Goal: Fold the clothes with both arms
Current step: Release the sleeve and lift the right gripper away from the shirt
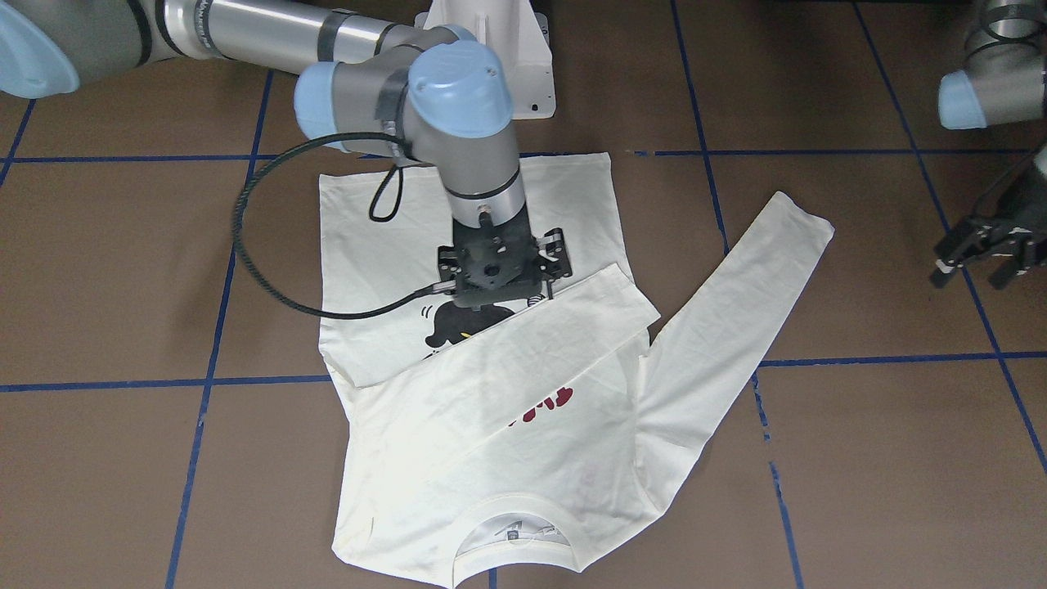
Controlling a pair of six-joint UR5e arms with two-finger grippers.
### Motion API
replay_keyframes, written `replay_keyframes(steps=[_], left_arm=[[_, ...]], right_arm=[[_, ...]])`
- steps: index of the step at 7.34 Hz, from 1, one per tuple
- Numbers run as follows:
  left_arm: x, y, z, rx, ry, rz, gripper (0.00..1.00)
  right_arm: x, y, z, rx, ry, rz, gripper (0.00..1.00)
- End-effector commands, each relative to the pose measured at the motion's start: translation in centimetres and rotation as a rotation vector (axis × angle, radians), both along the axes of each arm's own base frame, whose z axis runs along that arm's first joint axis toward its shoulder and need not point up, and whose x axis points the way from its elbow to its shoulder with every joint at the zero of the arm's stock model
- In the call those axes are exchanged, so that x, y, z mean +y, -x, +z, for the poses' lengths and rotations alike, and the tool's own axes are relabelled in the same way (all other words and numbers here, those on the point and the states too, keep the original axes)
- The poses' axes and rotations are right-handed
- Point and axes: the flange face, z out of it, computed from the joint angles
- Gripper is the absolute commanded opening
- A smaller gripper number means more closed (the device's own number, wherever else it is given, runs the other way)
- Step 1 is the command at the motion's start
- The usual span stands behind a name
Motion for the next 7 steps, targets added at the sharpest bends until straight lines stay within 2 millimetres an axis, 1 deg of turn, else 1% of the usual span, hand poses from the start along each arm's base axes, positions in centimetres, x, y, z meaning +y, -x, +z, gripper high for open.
replay_keyframes(steps=[1,2,3,4,5,6,7], left_arm=[[6.0,-8.3,-2.6,0.057,0.142,-0.082,1.00],[8.2,-9.8,-2.0,0.078,0.246,-0.113,1.00],[10.3,-10.4,-1.5,0.083,0.306,-0.116,1.00],[12.4,-11.1,-0.9,0.079,0.367,-0.113,1.00],[13.7,-12.9,-0.5,0.067,0.390,-0.135,1.00],[14.1,-14.3,0.5,0.030,0.387,-0.142,0.99],[14.0,-14.4,0.8,0.017,0.388,-0.150,0.98]], right_arm=[[-2.7,-11.0,10.5,0.106,-0.024,-0.078,1.00],[-4.5,-15.6,14.1,0.089,0.012,-0.114,1.00],[-5.4,-19.0,16.7,0.073,0.027,-0.138,1.00],[-5.0,-19.7,17.5,0.077,0.024,-0.141,1.00],[-5.0,-19.8,17.5,0.075,0.022,-0.141,1.00],[-5.0,-19.8,17.7,0.074,0.022,-0.142,1.00],[-4.9,-19.8,17.8,0.074,0.022,-0.142,1.00]])
